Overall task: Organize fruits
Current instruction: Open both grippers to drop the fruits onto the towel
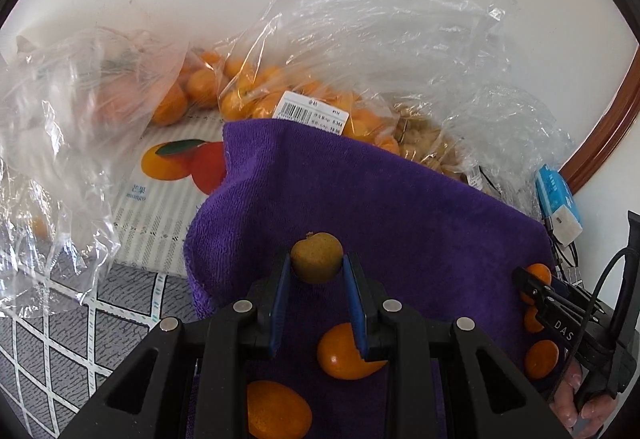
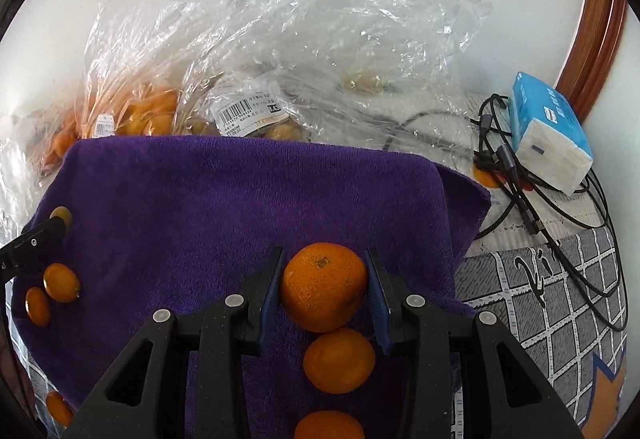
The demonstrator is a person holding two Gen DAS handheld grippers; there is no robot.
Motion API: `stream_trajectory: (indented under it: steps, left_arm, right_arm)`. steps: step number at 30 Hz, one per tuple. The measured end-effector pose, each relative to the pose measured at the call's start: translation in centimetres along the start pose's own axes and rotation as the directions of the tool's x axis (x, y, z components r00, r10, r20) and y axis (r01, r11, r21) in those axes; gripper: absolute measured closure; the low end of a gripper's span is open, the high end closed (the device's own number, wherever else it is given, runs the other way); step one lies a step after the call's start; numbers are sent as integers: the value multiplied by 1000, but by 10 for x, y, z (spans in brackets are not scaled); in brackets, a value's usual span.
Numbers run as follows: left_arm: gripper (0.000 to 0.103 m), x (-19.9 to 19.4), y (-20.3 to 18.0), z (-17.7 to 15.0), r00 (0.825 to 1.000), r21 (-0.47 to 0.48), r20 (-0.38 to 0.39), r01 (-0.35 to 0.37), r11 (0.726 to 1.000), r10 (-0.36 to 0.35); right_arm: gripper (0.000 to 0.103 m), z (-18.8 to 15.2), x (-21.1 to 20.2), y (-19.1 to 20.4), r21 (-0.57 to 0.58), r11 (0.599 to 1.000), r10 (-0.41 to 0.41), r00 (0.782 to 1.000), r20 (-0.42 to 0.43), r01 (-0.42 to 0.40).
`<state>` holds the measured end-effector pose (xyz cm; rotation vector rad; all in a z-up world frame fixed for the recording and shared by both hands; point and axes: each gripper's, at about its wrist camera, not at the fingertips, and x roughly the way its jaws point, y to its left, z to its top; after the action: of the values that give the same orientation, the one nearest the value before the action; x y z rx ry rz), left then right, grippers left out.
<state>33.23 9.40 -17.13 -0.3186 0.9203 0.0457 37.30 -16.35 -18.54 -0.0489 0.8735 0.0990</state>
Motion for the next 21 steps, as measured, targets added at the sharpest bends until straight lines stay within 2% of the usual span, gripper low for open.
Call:
stream_trajectory:
  steps: [7, 10, 13, 15, 19, 21]
  left_arm:
    - [77, 7, -4, -1, 1000, 27, -19, -18, 999, 19]
    - [77, 7, -6, -2, 999, 41, -21, -32, 999, 33]
    - [77, 7, -9, -1, 998, 58, -33, -47, 997, 49]
    - [74, 6, -11, 0, 998, 64, -38, -47, 997, 49]
    - [56, -10, -14, 4, 999, 58, 0, -38, 998, 38]
    - [54, -21, -19, 5, 999, 68, 25, -30, 997, 28]
  right_arm:
    - [63, 1, 2, 0, -13, 1000, -15, 1000, -7, 15]
    - [56, 2, 1, 2, -26, 999, -23, 1000, -5, 23]
    - [45, 3, -5, 5, -41, 999, -30, 999, 18, 31]
    - [42, 3, -14, 9, -47, 998, -32, 999, 36, 34]
    - [39, -2, -37, 14, -36, 999, -19, 997, 75, 22]
    - [39, -10, -51, 18, -54, 998, -10, 996, 92, 15]
